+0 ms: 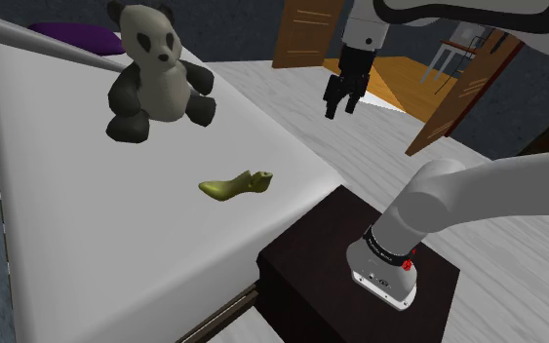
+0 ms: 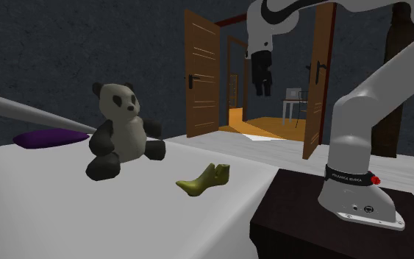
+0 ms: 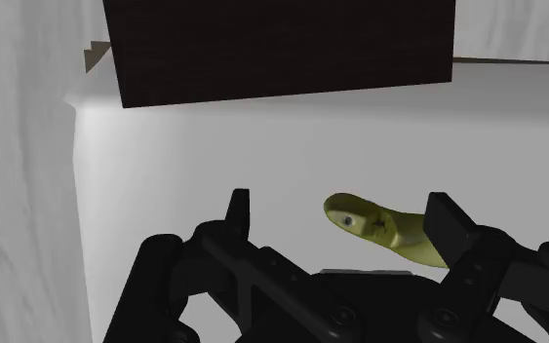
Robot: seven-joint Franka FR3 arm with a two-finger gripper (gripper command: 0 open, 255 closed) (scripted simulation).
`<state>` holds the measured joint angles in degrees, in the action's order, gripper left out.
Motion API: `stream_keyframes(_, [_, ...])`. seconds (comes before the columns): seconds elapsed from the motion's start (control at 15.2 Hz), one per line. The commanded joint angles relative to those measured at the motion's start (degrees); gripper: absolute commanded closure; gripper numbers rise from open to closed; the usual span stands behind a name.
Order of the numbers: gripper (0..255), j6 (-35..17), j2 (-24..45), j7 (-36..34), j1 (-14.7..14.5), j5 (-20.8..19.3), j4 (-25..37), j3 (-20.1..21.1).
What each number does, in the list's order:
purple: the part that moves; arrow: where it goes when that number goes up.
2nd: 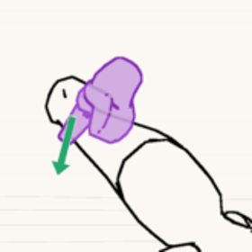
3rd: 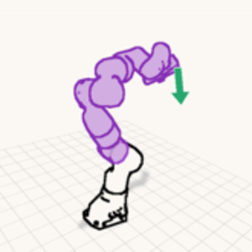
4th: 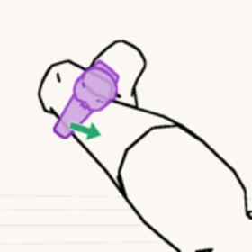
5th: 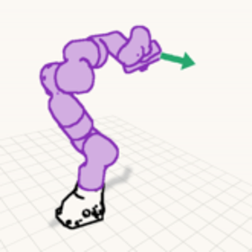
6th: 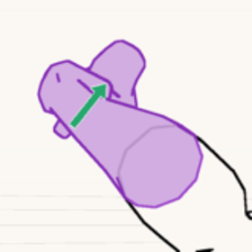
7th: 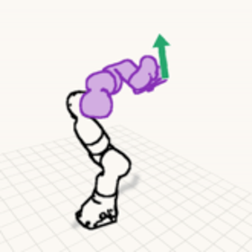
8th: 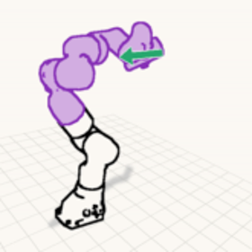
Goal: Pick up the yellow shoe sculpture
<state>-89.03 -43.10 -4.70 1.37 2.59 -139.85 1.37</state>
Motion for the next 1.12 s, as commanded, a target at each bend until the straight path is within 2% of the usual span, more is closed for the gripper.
stream_keyframes(0.0, [0,0.00,0.00,0.00,0.00,0.00,0.00,0.00])
stream_keyframes(0.59, [0,-10.94,21.39,8.11,-4.63,-4.43,4.60,4.23])
stream_keyframes(1.06, [0,-16.86,37.76,12.01,-7.48,-9.95,10.39,8.12])
